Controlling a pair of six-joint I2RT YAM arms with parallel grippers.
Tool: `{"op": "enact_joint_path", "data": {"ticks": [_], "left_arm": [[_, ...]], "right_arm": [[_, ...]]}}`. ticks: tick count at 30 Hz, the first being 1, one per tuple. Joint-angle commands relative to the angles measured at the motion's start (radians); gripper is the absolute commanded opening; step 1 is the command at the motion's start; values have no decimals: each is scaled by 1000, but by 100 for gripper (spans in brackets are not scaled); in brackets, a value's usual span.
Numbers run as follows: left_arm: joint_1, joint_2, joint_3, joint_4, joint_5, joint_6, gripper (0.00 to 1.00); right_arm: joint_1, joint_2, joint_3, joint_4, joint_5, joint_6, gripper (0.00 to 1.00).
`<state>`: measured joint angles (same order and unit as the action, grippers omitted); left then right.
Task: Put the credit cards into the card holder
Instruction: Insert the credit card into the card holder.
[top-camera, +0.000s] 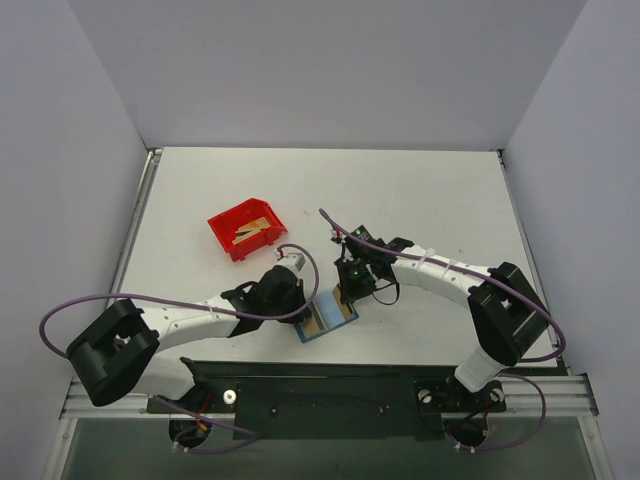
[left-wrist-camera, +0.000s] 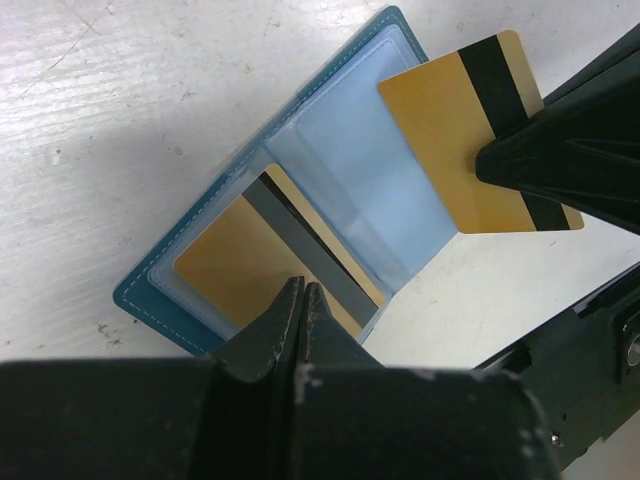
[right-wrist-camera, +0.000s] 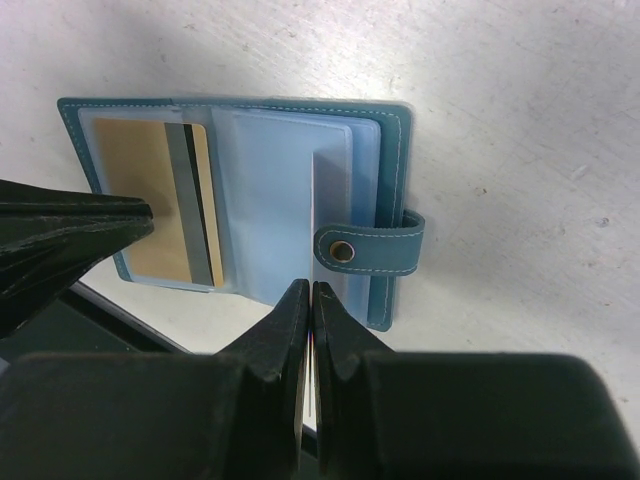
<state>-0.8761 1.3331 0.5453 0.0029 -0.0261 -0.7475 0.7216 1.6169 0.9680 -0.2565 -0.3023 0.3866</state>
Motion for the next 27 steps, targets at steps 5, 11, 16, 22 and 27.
{"op": "enact_joint_path", "data": {"ticks": [5,11,16,22,27], "left_arm": [[-14,69,45,62,-20,-4,0],[-14,75,19,62,-31,-16,0],[-14,78,-2,68,-34,-29,0],[-14,101,-5,72,-31,-32,0],[-14,112,-2,75,-29,-30,0]], "right_arm": [[7,-22,35,-66,51,-20,0],[10,14,35,-69,32,-11,0],[18,53,38,-69,8,-5,0],[32,95,46,-56,-29,9,0],[38,107,41,-38,-54,24,0]]}}
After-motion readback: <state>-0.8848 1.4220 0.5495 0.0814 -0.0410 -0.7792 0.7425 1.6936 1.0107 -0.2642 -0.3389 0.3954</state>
